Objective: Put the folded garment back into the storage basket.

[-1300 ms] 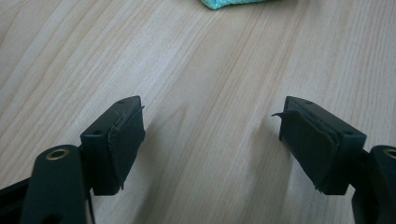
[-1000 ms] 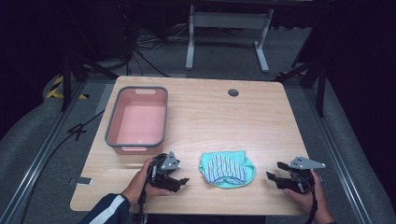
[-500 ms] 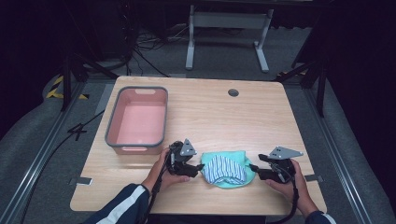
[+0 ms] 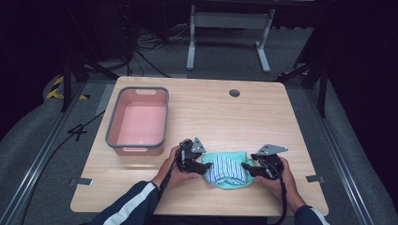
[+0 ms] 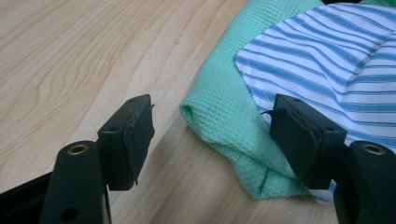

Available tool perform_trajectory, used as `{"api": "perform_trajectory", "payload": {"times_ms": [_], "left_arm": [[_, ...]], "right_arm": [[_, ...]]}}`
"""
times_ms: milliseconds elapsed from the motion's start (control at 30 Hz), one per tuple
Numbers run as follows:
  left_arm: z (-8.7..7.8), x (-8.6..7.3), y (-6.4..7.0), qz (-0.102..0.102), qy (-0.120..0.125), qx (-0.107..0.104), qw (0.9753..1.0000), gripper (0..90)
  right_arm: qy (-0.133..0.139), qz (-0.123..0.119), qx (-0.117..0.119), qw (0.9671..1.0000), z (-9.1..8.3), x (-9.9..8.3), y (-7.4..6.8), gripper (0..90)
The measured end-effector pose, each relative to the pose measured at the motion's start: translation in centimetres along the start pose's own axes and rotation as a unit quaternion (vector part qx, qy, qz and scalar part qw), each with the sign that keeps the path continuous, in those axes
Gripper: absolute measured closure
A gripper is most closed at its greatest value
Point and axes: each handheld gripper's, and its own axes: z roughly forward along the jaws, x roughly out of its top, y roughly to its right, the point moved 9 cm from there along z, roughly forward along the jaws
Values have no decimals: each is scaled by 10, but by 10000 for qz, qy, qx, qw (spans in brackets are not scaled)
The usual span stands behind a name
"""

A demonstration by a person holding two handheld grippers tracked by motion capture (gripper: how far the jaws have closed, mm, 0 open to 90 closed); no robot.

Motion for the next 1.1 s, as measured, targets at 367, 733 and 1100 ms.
{"api": "perform_trajectory", "payload": {"times_ms": [367, 733, 1100], "left_arm": [[-6, 2, -9, -107, -1, 159, 9998, 328], [2, -5, -12, -247, -21, 133, 9996, 332], [6, 1, -1, -118, 81, -88, 9999, 664]], "right_arm": [[116, 43, -26, 9999, -1, 9, -9, 444], [62, -36, 33, 10000, 5, 3, -12, 524], [-57, 9, 138, 9999, 3, 5, -23, 750]]}}
